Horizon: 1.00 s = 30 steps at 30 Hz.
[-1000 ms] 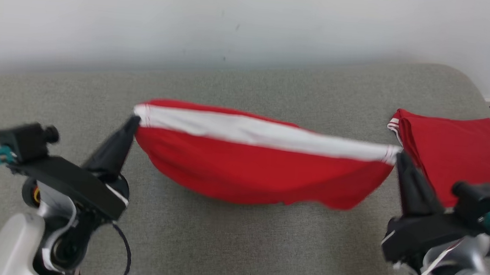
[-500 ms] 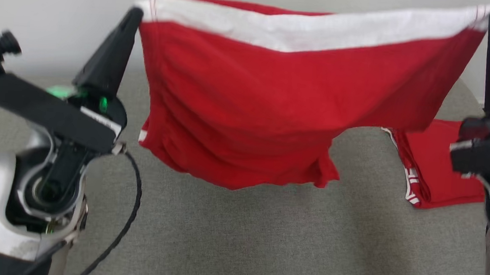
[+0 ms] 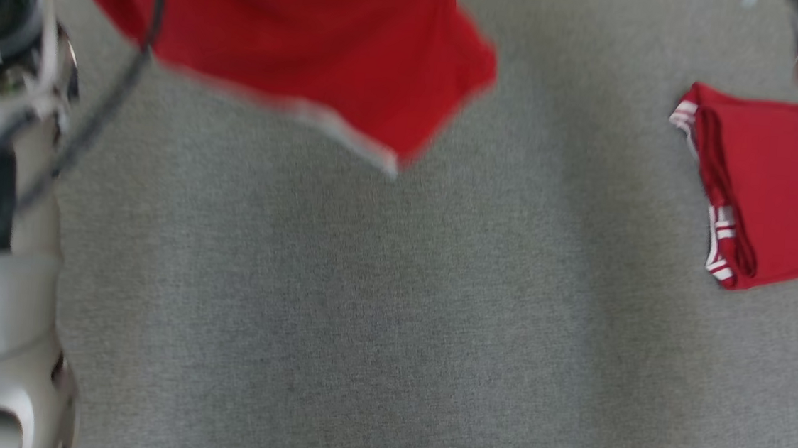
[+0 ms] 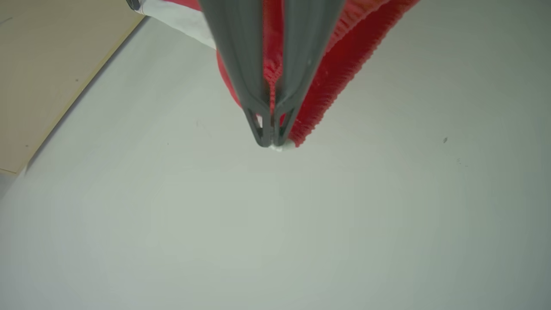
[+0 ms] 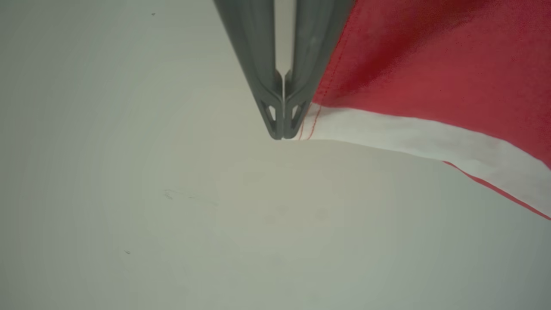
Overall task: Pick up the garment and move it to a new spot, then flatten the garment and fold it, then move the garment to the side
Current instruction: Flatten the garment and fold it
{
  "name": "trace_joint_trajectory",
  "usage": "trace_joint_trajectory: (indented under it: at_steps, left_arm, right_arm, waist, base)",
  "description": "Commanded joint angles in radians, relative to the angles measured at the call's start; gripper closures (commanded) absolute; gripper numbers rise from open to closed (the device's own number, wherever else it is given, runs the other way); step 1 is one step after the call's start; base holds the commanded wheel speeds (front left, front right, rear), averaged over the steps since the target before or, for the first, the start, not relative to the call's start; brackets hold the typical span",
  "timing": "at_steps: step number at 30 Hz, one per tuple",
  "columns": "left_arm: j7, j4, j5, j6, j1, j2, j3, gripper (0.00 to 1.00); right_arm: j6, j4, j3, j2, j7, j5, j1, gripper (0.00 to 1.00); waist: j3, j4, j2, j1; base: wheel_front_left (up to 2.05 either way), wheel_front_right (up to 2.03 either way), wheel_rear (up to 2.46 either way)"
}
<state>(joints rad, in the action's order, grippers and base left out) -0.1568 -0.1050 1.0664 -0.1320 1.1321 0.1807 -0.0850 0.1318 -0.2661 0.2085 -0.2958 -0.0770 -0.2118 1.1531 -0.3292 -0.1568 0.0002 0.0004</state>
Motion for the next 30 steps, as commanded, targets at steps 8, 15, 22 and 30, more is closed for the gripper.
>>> trace_joint_trajectory:
  at_steps: [8, 15, 22, 30]
  left_arm:
    - [0.24, -0.15, 0.002, 0.176, 0.189, -0.06, 0.064, 1.0]
    - [0.262, -0.166, 0.023, 0.258, -0.085, -0.052, -0.017, 1.0]
    - [0.358, -0.126, 0.085, 0.263, -0.476, -0.05, -0.118, 1.0]
    - [0.414, -0.098, 0.085, 0.263, -0.738, -0.043, -0.181, 1.0]
  right_arm:
    - [-0.002, -0.235, -0.039, 0.021, 0.246, 0.161, 0.276, 1.0]
    - [-0.002, -0.339, 0.104, -0.031, 0.231, 0.027, 0.132, 1.0]
    - [-0.002, -0.22, 0.184, -0.137, 0.223, -0.118, -0.157, 1.0]
    - [-0.002, 0.051, 0.125, -0.246, 0.125, -0.191, -0.551, 1.0]
  waist:
    - [-0.19, 0.012, -0.0002, -0.0004]
    - [-0.124, 0.045, -0.0002, -0.0004]
    - [0.003, 0.08, -0.0002, -0.0004]
    - [0.11, 0.111, -0.0002, -0.0004]
  base:
    - [0.0, 0.0, 0.0]
    - [0.0, 0.0, 0.0]
    - [0.0, 0.0, 0.0]
    - [0.0, 0.0, 0.0]
